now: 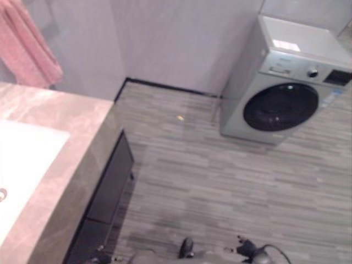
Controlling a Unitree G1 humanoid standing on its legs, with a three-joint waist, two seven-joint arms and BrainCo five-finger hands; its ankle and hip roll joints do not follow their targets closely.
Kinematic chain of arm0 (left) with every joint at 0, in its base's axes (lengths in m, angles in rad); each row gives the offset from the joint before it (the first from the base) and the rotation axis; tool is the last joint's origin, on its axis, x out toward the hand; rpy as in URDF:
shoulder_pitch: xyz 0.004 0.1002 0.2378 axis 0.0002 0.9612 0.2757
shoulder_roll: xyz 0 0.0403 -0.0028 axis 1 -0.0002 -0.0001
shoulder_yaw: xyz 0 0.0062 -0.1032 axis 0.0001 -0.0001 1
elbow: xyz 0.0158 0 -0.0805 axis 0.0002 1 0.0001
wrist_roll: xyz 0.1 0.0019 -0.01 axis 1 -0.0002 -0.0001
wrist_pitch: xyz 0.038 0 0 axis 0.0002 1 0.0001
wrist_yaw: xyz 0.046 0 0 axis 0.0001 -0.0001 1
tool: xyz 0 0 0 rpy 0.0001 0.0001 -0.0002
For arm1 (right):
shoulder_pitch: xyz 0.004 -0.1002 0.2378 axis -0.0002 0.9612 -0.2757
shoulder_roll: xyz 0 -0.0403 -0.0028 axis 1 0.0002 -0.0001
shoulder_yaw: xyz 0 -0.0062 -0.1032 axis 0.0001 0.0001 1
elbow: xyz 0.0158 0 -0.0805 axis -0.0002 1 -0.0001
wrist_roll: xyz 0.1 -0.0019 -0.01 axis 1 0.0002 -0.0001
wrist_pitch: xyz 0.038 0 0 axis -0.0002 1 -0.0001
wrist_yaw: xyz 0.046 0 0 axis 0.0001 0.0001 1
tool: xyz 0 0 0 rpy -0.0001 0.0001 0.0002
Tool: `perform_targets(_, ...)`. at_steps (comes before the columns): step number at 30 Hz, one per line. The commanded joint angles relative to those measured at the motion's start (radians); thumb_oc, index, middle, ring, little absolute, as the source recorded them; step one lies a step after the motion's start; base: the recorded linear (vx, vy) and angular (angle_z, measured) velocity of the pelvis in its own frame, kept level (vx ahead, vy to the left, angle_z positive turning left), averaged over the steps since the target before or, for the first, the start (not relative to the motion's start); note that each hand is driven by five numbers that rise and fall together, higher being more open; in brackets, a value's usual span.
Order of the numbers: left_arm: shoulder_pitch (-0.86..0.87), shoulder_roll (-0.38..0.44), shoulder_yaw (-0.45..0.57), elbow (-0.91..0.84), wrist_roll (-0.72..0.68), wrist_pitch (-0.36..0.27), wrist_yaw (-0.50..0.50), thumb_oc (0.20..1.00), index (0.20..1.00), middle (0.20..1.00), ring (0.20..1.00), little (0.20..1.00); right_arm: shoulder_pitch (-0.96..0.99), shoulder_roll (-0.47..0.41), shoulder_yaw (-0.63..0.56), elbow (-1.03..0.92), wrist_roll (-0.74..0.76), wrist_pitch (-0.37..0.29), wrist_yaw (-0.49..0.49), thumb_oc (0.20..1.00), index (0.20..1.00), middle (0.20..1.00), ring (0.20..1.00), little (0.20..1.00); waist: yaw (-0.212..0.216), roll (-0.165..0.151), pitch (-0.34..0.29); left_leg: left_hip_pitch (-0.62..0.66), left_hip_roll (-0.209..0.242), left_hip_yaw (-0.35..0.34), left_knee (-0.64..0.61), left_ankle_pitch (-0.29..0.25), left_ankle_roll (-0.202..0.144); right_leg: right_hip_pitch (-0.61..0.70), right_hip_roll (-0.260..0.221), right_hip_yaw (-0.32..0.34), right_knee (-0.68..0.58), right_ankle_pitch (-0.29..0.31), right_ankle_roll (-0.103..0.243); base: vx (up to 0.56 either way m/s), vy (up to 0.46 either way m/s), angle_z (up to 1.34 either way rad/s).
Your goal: Put brush and paste in cup on sink, flatten towel.
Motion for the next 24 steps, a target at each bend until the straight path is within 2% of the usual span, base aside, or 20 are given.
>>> perform_targets(1, -0.057, 0.020, 0.002, -0.021, 0.009, -0.010, 0.018, 1.000, 1.000, 1.000, 1.000, 1.000, -0.040, -0.080, 0.017, -0.040, 0.010, -0.014, -0.013, 1.000, 1.000, 1.000, 1.000, 1.000, 0.001, 0.006, 0.065, 0.114, -0.008, -0.044, -0.217, 0.130, 0.028, 0.044, 0.000, -0.015, -0.018, -0.018, 0.128, 0.19, -0.037, -0.24)
perform_targets(2, -0.064, 0.030, 0.013, -0.017, 0.002, -0.013, 0.018, 1.000, 1.000, 1.000, 1.000, 1.000, -0.052, -0.091, 0.016, -0.052, 0.005, -0.013, -0.013, 1.000, 1.000, 1.000, 1.000, 1.000, 0.002, -0.014, 0.069, 0.040, -0.045, -0.025, -0.274, 0.094, 0.033, 0.051, -0.011, -0.028, -0.030, -0.019, 0.137, 0.21, -0.016, 0.04)
perform_targets(4, -0.061, 0.033, 0.021, -0.014, 0.001, -0.014, 0.015, 1.000, 1.000, 1.000, 1.000, 1.000, -0.059, -0.094, 0.015, -0.057, 0.002, -0.013, -0.013, 1.000, 1.000, 1.000, 1.000, 1.000, 0.005, -0.024, 0.066, 0.022, -0.061, -0.009, -0.328, 0.070, 0.041, 0.055, -0.015, -0.032, -0.037, -0.019, 0.145, 0.23, 0.019, 0.21)
perform_targets(5, -0.047, 0.035, 0.028, -0.006, 0.016, -0.018, 0.011, 1.000, 1.000, 1.000, 1.000, 1.000, -0.064, -0.093, 0.020, -0.076, -0.008, -0.017, -0.017, 1.000, 1.000, 1.000, 1.000, 1.000, 0.014, -0.033, 0.051, -0.003, -0.100, 0.007, -0.476, 0.110, 0.045, 0.061, -0.014, -0.040, -0.053, -0.013, 0.160, 0.17, 0.048, 0.19)
perform_targets(6, -0.047, 0.035, 0.028, -0.006, 0.016, -0.018, 0.011, 1.000, 1.000, 1.000, 1.000, 1.000, -0.064, -0.093, 0.020, -0.076, -0.008, -0.017, -0.017, 1.000, 1.000, 1.000, 1.000, 1.000, 0.014, -0.033, 0.051, -0.003, -0.100, 0.007, -0.476, 0.110, 0.045, 0.061, -0.014, -0.040, -0.053, -0.013, 0.160, 0.27, 0.080, 0.11)
perform_targets(7, -0.038, 0.033, 0.031, -0.001, 0.022, -0.020, 0.010, 1.000, 1.000, 1.000, 1.000, 1.000, -0.064, -0.093, 0.023, -0.091, -0.012, -0.022, -0.017, 1.000, 1.000, 1.000, 1.000, 1.000, 0.016, -0.030, 0.042, -0.009, -0.111, 0.020, -0.575, 0.165, 0.033, 0.068, -0.006, -0.041, -0.060, -0.015, 0.167, 0.22, 0.074, -0.02)
perform_targets(8, -0.028, 0.033, 0.035, 0.002, 0.024, -0.021, 0.008, 1.000, 1.000, 1.000, 1.000, 1.000, -0.062, -0.091, 0.027, -0.111, -0.016, -0.025, -0.015, 1.000, 1.000, 1.000, 1.000, 1.000, 0.017, -0.028, 0.035, -0.018, -0.117, 0.043, -0.646, 0.189, 0.026, 0.077, 0.002, -0.041, -0.059, -0.024, 0.172, 0.33, 0.112, -0.12)
perform_targets(10, -0.006, 0.036, 0.058, 0.012, 0.024, -0.020, -0.003, 1.000, 1.000, 1.000, 1.000, 1.000, -0.086, -0.073, 0.053, -0.169, -0.035, -0.024, -0.003, 1.000, 1.000, 1.000, 1.000, 1.000, 0.030, -0.032, 0.017, 0.003, -0.115, 0.104, -0.678, 0.222, 0.033, 0.102, 0.014, -0.028, -0.029, -0.050, 0.182, 0.52, 0.168, -0.36)
perform_targets(11, -0.001, 0.038, 0.065, 0.016, 0.027, -0.020, -0.001, 1.000, 1.000, 1.000, 1.000, 1.000, -0.090, -0.066, 0.061, -0.173, -0.041, -0.024, 0.000, 1.000, 1.000, 1.000, 1.000, 1.000, 0.034, -0.038, 0.011, 0.017, -0.116, 0.107, -0.674, 0.215, 0.043, 0.103, 0.009, -0.027, -0.014, -0.062, 0.188, 0.59, 0.205, -0.51)
perform_targets(12, 0.010, 0.042, 0.073, 0.018, 0.029, -0.019, 0.001, 1.000, 1.000, 1.000, 1.000, 1.000, -0.095, -0.055, 0.069, -0.181, -0.051, -0.027, 0.004, 1.000, 1.000, 1.000, 1.000, 1.000, 0.042, -0.053, 0.002, 0.027, -0.127, 0.097, -0.634, 0.186, 0.066, 0.108, -0.011, -0.023, 0.053, -0.073, 0.202, 0.46, 0.204, -0.73)
perform_targets(13, 0.016, 0.048, 0.080, 0.018, 0.025, -0.018, 0.001, 1.000, 1.000, 1.000, 1.000, 1.000, -0.099, -0.043, 0.068, -0.190, -0.057, -0.028, 0.002, 1.000, 1.000, 1.000, 1.000, 1.000, 0.048, -0.065, 0.005, 0.037, -0.135, 0.094, -0.602, 0.159, 0.083, 0.097, -0.033, -0.018, 0.141, -0.048, 0.228, 0.57, 0.327, -0.65)
perform_targets(14, 0.016, 0.062, 0.090, 0.030, 0.012, -0.014, 0.001, 1.000, 1.000, 1.000, 1.000, 1.000, -0.102, -0.022, 0.054, -0.194, -0.046, -0.025, 0.002, 1.000, 1.000, 1.000, 1.000, 1.000, 0.046, -0.078, 0.017, 0.071, -0.150, 0.088, -0.580, 0.115, 0.121, 0.047, -0.081, -0.003, 0.336, 0.067, 0.300, 0.53, 0.384, -0.59)
perform_targets(15, 0.016, 0.063, 0.090, 0.035, 0.009, -0.010, 0.000, 1.000, 1.000, 1.000, 1.000, 1.000, -0.098, -0.014, 0.051, -0.193, -0.042, -0.023, 0.006, 1.000, 1.000, 1.000, 1.000, 1.000, 0.041, -0.076, 0.021, 0.100, -0.167, 0.072, -0.578, 0.096, 0.144, 0.016, -0.113, 0.005, 0.443, 0.142, 0.320, 0.48, 0.403, 0.07)
perform_targets(17, 0.005, 0.064, 0.078, 0.028, 0.005, -0.006, 0.003, 1.000, 1.000, 1.000, 1.000, 1.000, -0.095, -0.008, 0.057, -0.213, -0.046, -0.021, 0.012, 1.000, 1.000, 1.000, 1.000, 1.000, 0.026, -0.061, 0.047, 0.144, -0.176, 0.051, -0.574, 0.082, 0.176, -0.064, -0.160, -0.004, 0.644, 0.232, 0.329, 0.27, 0.271, 0.50)
perform_targets(18, 0.005, 0.064, 0.069, 0.018, 0.006, -0.006, 0.005, 1.000, 1.000, 1.000, 1.000, 1.000, -0.089, -0.008, 0.052, -0.216, -0.045, -0.020, 0.009, 1.000, 1.000, 1.000, 1.000, 1.000, 0.022, -0.052, 0.056, 0.159, -0.174, 0.039, -0.571, 0.072, 0.186, -0.099, -0.173, 0.000, 0.706, 0.225, 0.322, 0.23, 0.197, 0.73)
perform_targets(19, -0.007, 0.067, 0.062, 0.008, 0.006, -0.005, 0.013, 1.000, 1.000, 1.000, 1.000, 1.000, -0.090, -0.008, 0.048, -0.221, -0.037, -0.021, 0.005, 1.000, 1.000, 1.000, 1.000, 1.000, 0.012, -0.042, 0.060, 0.178, -0.170, 0.019, -0.583, 0.073, 0.189, -0.155, -0.163, 0.020, 0.716, 0.174, 0.307, 0.26, 0.161, 0.74)
perform_targets(20, -0.015, 0.069, 0.054, -0.001, 0.003, -0.005, 0.015, 1.000, 1.000, 1.000, 1.000, 1.000, -0.085, -0.008, 0.051, -0.241, -0.032, -0.021, 0.008, 1.000, 1.000, 1.000, 1.000, 1.000, 0.006, -0.035, 0.061, 0.197, -0.166, 0.001, -0.595, 0.074, 0.188, -0.179, -0.145, 0.028, 0.655, 0.134, 0.296, 0.27, 0.108, 0.63)
perform_targets(22, -0.035, 0.070, 0.046, -0.004, 0.003, -0.009, 0.021, 1.000, 1.000, 1.000, 1.000, 1.000, -0.076, 0.000, 0.053, -0.221, -0.020, -0.024, 0.013, 1.000, 1.000, 1.000, 1.000, 1.000, 0.007, -0.017, 0.052, 0.226, -0.151, -0.029, -0.607, 0.069, 0.173, -0.148, -0.165, -0.034, 0.456, 0.064, 0.260, 0.32, 0.017, 0.57)
perform_targets(23, -0.051, 0.072, 0.028, -0.002, 0.006, -0.012, 0.022, 1.000, 1.000, 1.000, 1.000, 1.000, -0.074, 0.002, 0.057, -0.211, -0.019, -0.025, 0.010, 1.000, 1.000, 1.000, 1.000, 1.000, 0.010, -0.009, 0.046, 0.216, -0.138, -0.044, -0.582, 0.060, 0.160, -0.143, -0.159, -0.026, 0.275, 0.054, 0.242, 0.33, -0.046, 0.69)
perform_targets(24, -0.053, 0.070, 0.019, -0.006, 0.015, -0.015, 0.018, 1.000, 1.000, 1.000, 1.000, 1.000, -0.071, -0.001, 0.059, -0.216, -0.017, -0.025, 0.011, 1.000, 1.000, 1.000, 1.000, 1.000, 0.006, -0.005, 0.045, 0.224, -0.138, -0.065, -0.574, 0.051, 0.151, -0.138, -0.154, 0.020, 0.208, 0.060, 0.237, 0.34, -0.086, 0.69)
